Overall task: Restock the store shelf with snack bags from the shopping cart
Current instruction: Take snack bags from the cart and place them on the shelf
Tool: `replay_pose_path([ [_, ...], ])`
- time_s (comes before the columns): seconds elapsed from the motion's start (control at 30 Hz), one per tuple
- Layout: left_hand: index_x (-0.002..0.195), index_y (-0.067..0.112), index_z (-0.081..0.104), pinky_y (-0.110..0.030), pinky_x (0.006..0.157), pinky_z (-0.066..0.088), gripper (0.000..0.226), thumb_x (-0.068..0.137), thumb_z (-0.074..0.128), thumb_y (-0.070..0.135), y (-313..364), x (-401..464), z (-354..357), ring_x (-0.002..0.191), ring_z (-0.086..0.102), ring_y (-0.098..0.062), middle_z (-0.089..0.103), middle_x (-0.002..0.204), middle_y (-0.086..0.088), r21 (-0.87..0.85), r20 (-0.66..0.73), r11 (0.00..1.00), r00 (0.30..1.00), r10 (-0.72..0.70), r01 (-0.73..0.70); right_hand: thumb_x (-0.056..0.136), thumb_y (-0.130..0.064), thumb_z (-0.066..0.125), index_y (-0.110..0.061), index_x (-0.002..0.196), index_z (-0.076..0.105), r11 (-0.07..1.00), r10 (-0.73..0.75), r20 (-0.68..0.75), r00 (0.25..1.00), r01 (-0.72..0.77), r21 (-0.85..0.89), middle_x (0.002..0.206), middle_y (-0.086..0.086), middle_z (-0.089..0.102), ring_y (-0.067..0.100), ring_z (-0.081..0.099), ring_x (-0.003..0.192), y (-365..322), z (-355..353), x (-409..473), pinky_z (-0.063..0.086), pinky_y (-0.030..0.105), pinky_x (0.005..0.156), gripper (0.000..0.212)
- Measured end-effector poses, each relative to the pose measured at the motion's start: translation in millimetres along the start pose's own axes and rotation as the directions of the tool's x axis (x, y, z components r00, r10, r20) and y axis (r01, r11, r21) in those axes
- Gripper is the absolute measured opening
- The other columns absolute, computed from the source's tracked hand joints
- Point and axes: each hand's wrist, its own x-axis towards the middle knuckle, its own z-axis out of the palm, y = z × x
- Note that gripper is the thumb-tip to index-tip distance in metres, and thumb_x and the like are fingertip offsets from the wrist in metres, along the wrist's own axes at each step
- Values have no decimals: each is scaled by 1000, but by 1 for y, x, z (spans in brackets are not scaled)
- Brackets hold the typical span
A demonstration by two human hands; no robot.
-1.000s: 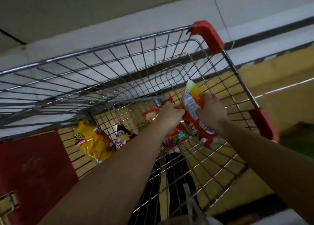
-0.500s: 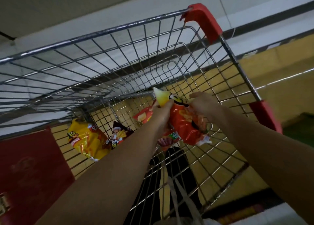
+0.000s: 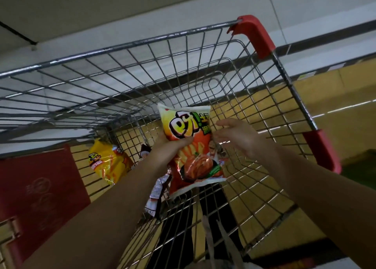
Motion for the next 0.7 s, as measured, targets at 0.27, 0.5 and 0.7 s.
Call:
replay_pose_path([
  [0.27, 122, 7, 51, -24, 51, 55, 37, 86, 59, 3, -7, -26, -55, 69, 72, -16, 74, 84, -6, -168, 116, 984, 993, -34, 53, 88, -28, 60, -18, 137, 40, 991, -35, 240, 970, 64, -114, 133, 6, 49, 15, 54, 98, -17, 51, -15, 46, 23, 74, 54],
  [0.5, 123, 18, 51, -30, 64, 55, 57, 72, 76, 23, -26, -26, -71, 88, 70, -21, 70, 106, -7, -181, -40, 983, 999, -1, -6, 91, -26, 57, -18, 132, 43, 978, -58, 322, 945, 119, -174, 122, -2, 52, 10, 56, 93, -15, 84, -7, 49, 24, 80, 44],
  [0.7, 129, 15, 46, -44, 92, 51, 73, 67, 83, 24, -49, -16, -96, 103, 63, -26, 65, 118, -6, -164, -300, 982, 953, 41, -94, 89, -26, 59, -13, 132, 46, 941, -123, -54, 991, 99, -322, 119, 5, 54, 18, 54, 84, -4, 66, 22, 47, 28, 67, 47],
])
